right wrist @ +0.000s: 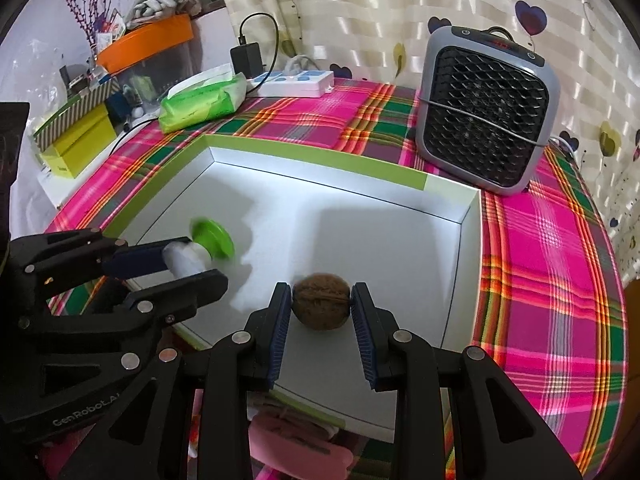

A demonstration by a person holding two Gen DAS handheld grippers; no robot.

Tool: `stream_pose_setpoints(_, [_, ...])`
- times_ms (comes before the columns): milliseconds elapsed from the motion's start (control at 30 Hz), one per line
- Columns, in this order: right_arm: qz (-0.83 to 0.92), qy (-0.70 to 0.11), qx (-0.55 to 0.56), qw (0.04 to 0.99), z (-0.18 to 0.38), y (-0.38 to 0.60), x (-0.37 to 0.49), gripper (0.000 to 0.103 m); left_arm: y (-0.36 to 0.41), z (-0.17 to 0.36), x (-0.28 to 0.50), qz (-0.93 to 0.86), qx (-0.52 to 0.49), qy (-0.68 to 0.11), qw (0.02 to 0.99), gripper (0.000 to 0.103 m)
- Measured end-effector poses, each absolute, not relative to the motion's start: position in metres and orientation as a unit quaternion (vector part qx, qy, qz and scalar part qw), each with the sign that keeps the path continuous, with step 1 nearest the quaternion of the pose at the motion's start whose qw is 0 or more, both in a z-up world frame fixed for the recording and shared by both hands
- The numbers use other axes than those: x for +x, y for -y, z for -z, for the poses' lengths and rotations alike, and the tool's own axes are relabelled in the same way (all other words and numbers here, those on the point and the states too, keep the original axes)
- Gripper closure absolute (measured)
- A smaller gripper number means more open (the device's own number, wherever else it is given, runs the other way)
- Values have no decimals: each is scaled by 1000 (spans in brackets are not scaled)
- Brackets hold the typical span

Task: Organize objects
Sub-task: 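Carry suction cup into the tray with left gripper while right gripper places walnut there, then open and withdraw both grippers from the tray toward the pink clips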

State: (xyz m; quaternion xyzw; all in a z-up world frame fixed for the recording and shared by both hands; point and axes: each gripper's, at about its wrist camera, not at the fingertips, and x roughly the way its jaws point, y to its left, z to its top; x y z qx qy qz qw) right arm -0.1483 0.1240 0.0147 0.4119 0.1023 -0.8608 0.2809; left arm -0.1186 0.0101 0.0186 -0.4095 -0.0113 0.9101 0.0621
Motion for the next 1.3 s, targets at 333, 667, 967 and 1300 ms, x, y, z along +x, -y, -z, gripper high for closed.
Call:
stream_pose_setpoints(333, [870, -99, 396, 278, -23, -128, -143, 66, -9, -28, -112, -915, -397, 22, 65, 75])
stream_pose_setpoints(667, [882, -97, 366, 281, -44, -131, -114, 62, -11, -45, -84, -924, -375, 25, 63, 75])
stream_pose_setpoints(967, [888, -88, 352, 284, -52, -139, -82, 62, -16, -53, -51, -929, -361, 26, 70, 75])
stream_pose_setpoints(1300, [887, -83, 348, 294, -51, -144, -55, 62, -21, -53, -20, -932, -354, 23, 74, 75])
